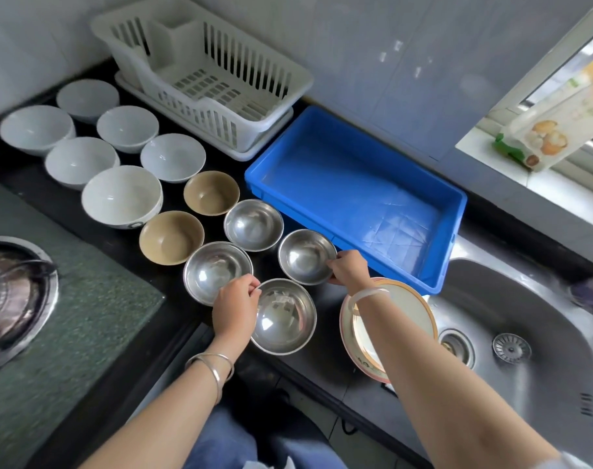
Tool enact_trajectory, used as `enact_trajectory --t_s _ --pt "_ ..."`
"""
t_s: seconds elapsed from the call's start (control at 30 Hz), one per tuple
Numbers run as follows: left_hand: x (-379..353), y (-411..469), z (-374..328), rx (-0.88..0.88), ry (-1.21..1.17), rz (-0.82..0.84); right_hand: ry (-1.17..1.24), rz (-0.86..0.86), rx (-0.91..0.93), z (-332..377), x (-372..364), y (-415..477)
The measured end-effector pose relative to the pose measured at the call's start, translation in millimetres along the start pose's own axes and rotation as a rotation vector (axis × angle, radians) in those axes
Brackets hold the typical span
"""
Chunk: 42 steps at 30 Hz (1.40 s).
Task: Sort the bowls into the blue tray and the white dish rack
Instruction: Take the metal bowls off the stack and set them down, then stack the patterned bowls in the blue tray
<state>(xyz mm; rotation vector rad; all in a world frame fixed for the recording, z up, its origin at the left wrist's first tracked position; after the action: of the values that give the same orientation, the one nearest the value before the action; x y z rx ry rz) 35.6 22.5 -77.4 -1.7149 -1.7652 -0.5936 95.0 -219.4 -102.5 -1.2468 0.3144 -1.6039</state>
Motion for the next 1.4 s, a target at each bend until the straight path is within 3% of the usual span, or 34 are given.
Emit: enact_trajectory --t_s 0.57,0.83,1.0,1.2,1.4 --pt "-10.8 11.1 -10.6 -0.085 -0.001 0.011 0.164 0.097 -0.008 -2.1 -3.9 2.0" --pt "-14.9 14.0 -15.2 -0.134 0.026 0.015 0.125 0.105 0.024 2.4 -2.3 -5.8" --pt "-13.4 16.0 -23.8 -0.153 0.018 0.019 -0.036 -0.045 0.185 11.2 15.3 -24.8" --pt "-22.9 19.6 -59.2 -0.238 -0.071 0.047 0.048 -0.343 0.256 -28.6 77.7 -55.0" --pt "-81.4 3.3 -97.9 -0.256 -0.132 0.334 -0.101 -0.608 0.163 -107.5 131.3 -71.3"
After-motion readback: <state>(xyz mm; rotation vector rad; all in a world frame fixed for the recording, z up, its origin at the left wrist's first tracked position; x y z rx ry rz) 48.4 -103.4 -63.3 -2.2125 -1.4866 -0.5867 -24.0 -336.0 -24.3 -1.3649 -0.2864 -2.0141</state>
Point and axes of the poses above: each hand's wrist, its own y-axis towards the middle knuckle, its own x-axis out of the back of the hand, z = x × y, the point moved 8 cm from there along y, towards the middle knuckle, and after that the axes turned 12 degrees about -x, right-handed, at the moved point
